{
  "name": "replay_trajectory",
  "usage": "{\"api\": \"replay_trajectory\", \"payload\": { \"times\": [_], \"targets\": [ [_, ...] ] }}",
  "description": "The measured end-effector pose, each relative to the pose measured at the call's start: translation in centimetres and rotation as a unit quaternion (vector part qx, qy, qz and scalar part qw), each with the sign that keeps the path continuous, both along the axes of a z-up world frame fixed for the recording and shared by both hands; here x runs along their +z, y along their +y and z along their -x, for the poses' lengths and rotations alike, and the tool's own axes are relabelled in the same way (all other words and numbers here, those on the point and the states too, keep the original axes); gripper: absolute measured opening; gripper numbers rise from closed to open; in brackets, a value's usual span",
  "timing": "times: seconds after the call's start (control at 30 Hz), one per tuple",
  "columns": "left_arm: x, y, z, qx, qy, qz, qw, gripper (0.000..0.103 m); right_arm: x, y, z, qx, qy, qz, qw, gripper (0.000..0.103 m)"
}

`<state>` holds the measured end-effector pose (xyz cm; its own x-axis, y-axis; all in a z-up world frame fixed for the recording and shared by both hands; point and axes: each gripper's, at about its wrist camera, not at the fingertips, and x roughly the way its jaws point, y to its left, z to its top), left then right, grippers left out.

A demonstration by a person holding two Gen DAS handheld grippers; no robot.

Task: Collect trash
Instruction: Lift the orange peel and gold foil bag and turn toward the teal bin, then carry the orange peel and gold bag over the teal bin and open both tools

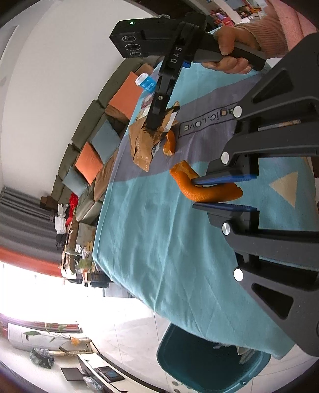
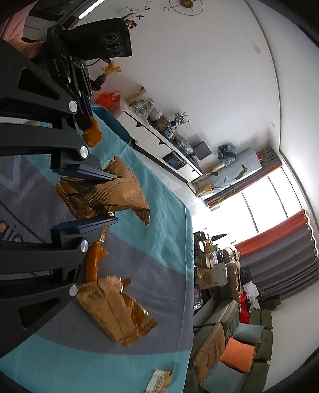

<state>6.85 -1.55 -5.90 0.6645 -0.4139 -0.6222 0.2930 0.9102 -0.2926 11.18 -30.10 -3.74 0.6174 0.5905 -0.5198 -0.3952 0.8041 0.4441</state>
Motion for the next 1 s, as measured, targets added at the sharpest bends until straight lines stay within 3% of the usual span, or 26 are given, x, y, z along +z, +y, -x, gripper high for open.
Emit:
{"api": "replay_trajectory", "payload": {
  "times": [1.0],
  "targets": [
    [0.3, 6.2, 1.4, 0.081, 0.004, 0.004, 0.9967, 0.014, -0.5, 8.2, -2.0, 0.090, 0.017, 0.000, 0.996, 0.026]
  ]
}}
